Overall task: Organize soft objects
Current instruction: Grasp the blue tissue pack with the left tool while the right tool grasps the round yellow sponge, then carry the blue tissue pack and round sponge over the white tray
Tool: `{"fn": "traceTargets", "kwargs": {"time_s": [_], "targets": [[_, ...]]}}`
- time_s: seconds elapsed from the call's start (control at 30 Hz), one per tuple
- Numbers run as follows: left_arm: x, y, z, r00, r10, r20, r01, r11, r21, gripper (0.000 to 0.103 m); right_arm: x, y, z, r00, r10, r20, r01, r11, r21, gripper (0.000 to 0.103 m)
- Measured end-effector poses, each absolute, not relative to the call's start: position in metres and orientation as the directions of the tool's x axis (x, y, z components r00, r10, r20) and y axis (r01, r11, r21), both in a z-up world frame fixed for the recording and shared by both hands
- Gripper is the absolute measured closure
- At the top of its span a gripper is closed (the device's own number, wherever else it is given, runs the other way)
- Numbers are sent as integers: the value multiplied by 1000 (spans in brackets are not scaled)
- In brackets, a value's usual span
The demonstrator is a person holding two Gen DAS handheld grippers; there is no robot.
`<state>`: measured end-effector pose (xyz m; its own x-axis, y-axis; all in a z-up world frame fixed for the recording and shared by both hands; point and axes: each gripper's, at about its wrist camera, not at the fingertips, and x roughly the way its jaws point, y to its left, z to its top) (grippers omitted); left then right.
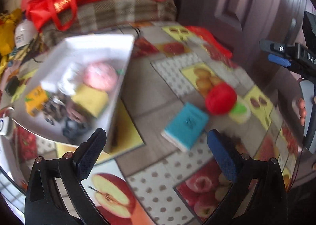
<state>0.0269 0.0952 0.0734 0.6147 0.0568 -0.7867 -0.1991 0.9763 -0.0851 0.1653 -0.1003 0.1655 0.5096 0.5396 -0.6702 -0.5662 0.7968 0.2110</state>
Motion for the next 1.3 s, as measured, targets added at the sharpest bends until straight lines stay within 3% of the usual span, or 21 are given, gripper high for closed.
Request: {"fn": "traceTargets", "kwargs": {"time_s": [0.1,0.3,0.5,0.57,0.6,0.63,0.67,0.77,0.83,1.03,1.3], "targets": [[36,81,59,594,52,-803,-140,989,-39,0,164,-108,128,475,468,-745,-551,818,162,0],[72,67,44,543,30,-839,-27,999,18,0,154,-93,81,439,404,-803,-644,764,33,0],[95,58,20,473,40,-880,21,998,57,0,156,-94,50,400,382,-833,-681,732,9,1],[98,55,14,462,51,-885,31,997,73,1,149,-93,46,395,383,-835,-708,706,-11,10],[99,53,12,461,59,-886,32,996,83,2,148,-91,44,396,376,-838,-717,697,-26,24],[99,53,11,464,56,-884,34,996,81,14,145,-91,41,401,364,-840,-724,688,-47,33],[98,55,12,478,27,-878,33,998,49,33,143,-92,43,410,374,-832,-728,683,-52,37],[95,58,15,489,0,-872,24,1000,13,49,142,-97,47,392,370,-842,-726,687,-37,42],[87,59,20,506,-6,-863,10,1000,-1,52,141,-104,51,393,364,-845,-715,699,-32,43],[56,73,66,611,25,-791,-101,994,-47,53,133,-131,103,469,442,-765,-637,769,53,44],[10,88,149,748,117,-653,-202,978,-55,53,105,-126,202,558,625,-546,-657,734,169,44]]}}
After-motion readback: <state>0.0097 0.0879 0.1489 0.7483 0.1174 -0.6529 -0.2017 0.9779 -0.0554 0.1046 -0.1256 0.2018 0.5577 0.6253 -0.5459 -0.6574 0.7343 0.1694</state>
